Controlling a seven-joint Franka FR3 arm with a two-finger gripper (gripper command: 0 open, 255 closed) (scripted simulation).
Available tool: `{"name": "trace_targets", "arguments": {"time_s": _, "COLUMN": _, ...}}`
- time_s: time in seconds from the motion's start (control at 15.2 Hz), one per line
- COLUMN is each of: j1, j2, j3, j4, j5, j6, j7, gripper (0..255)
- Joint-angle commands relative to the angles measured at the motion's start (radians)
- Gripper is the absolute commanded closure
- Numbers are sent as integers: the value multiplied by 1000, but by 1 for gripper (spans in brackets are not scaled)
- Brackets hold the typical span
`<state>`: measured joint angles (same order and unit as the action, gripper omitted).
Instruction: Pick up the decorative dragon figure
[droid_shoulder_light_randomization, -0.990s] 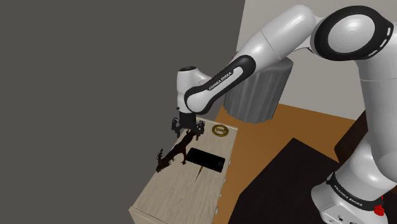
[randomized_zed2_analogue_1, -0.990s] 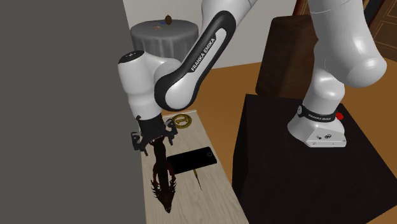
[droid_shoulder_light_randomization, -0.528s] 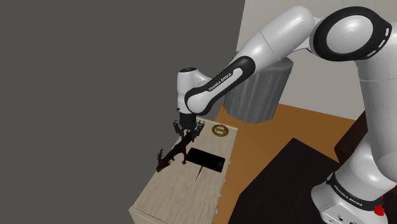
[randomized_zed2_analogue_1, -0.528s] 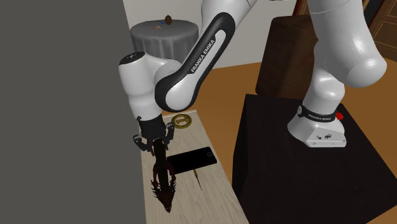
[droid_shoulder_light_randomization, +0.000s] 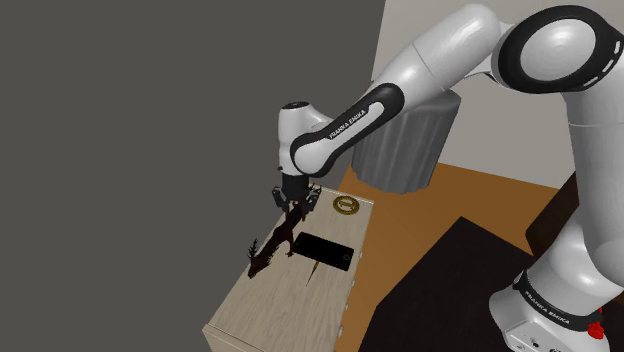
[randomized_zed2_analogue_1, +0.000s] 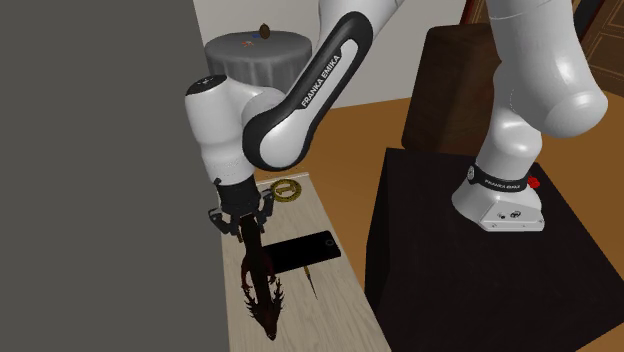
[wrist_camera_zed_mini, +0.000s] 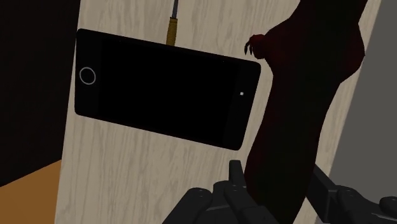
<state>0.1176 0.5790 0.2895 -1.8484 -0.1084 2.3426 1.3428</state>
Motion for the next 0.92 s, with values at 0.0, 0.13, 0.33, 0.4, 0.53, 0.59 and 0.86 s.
{"name": "trace_targets", "arguments": {"time_s": 0.0, "j1": -3, "j2": -16, "j3": 4, "j4": 2, "j5": 5, "j6": -18, "j7": -2, "gripper": 255}}
{"name": "trace_targets", "arguments": {"time_s": 0.13, "j1": -6, "j2": -35, "j3": 8, "j4": 3, "j5": 10, "j6": -37, "j7": -4, "gripper": 255}}
{"name": "trace_targets", "arguments": {"time_s": 0.33, "j1": -10, "j2": -62, "j3": 14, "j4": 6, "j5": 19, "j6": -66, "j7": -7, "gripper": 255}}
{"name": "trace_targets", "arguments": {"time_s": 0.4, "j1": -12, "j2": -71, "j3": 16, "j4": 7, "j5": 21, "j6": -76, "j7": -8, "gripper": 255}}
{"name": "trace_targets", "arguments": {"time_s": 0.53, "j1": -14, "j2": -88, "j3": 19, "j4": 10, "j5": 27, "j6": -96, "j7": -10, "gripper": 255}}
{"name": "trace_targets", "arguments": {"time_s": 0.59, "j1": -16, "j2": -96, "j3": 21, "j4": 12, "j5": 29, "j6": -106, "j7": -11, "gripper": 255}}
{"name": "trace_targets", "arguments": {"time_s": 0.86, "j1": -18, "j2": -114, "j3": 25, "j4": 17, "j5": 35, "j6": -128, "j7": -13, "gripper": 255}}
